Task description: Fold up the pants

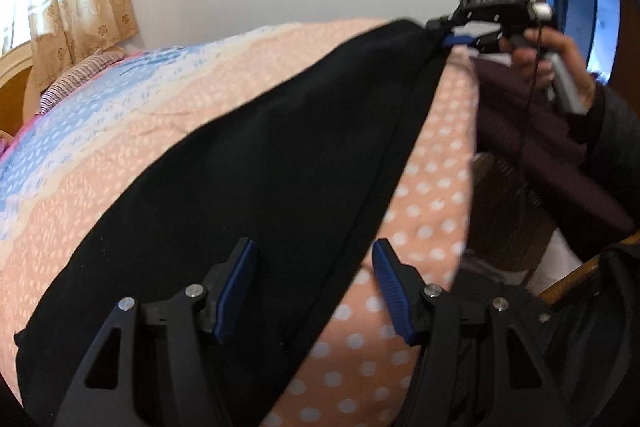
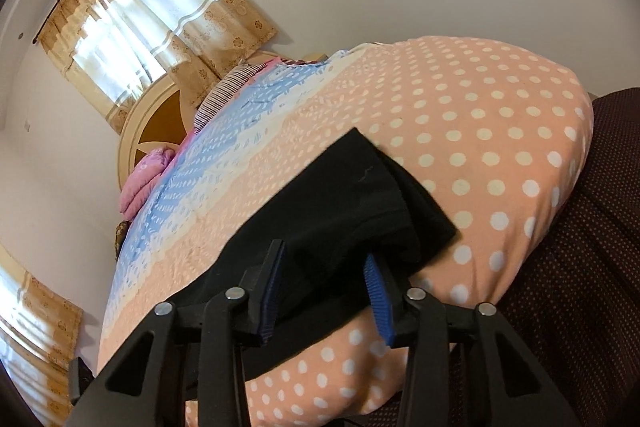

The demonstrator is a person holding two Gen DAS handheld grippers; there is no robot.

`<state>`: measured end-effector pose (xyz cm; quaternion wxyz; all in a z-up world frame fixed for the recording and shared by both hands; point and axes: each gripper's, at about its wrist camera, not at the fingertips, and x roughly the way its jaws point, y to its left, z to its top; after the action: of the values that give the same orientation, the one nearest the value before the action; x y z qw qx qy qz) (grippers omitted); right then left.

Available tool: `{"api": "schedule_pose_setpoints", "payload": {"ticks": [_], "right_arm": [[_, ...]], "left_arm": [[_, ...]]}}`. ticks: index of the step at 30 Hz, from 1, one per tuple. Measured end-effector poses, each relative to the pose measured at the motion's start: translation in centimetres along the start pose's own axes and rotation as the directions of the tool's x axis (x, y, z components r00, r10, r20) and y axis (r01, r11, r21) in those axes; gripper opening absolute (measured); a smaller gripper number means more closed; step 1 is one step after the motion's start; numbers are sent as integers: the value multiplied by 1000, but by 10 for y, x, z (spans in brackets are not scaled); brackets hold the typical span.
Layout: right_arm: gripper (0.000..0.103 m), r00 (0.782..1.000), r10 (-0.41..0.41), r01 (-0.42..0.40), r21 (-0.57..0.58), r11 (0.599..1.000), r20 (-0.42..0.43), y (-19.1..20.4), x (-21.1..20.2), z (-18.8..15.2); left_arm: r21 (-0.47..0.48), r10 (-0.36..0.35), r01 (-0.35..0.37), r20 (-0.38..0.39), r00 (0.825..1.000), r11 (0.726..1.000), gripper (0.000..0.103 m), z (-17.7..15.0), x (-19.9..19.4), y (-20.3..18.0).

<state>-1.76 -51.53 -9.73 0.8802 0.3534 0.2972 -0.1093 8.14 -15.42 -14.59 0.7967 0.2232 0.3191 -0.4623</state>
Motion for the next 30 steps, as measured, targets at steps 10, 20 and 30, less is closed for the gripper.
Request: {"api": "schedule_pose_setpoints", "payload": {"ticks": [10,20,30], "right_arm": [[4,999,1,1,-48,999,46,3,-4,8],[3,976,165,-130,-227,965,144,61,-30,56],[26,998,-42,52,-225,973,52,-37,-49,-3]], "left_arm": [[34,-11,11,-7,1000,999,11,2,3,-7],[-59,-99,101,26,995,993,9,6,-4,10],[-64,-170,169,-11,985,983,9,-5,0,7]]}}
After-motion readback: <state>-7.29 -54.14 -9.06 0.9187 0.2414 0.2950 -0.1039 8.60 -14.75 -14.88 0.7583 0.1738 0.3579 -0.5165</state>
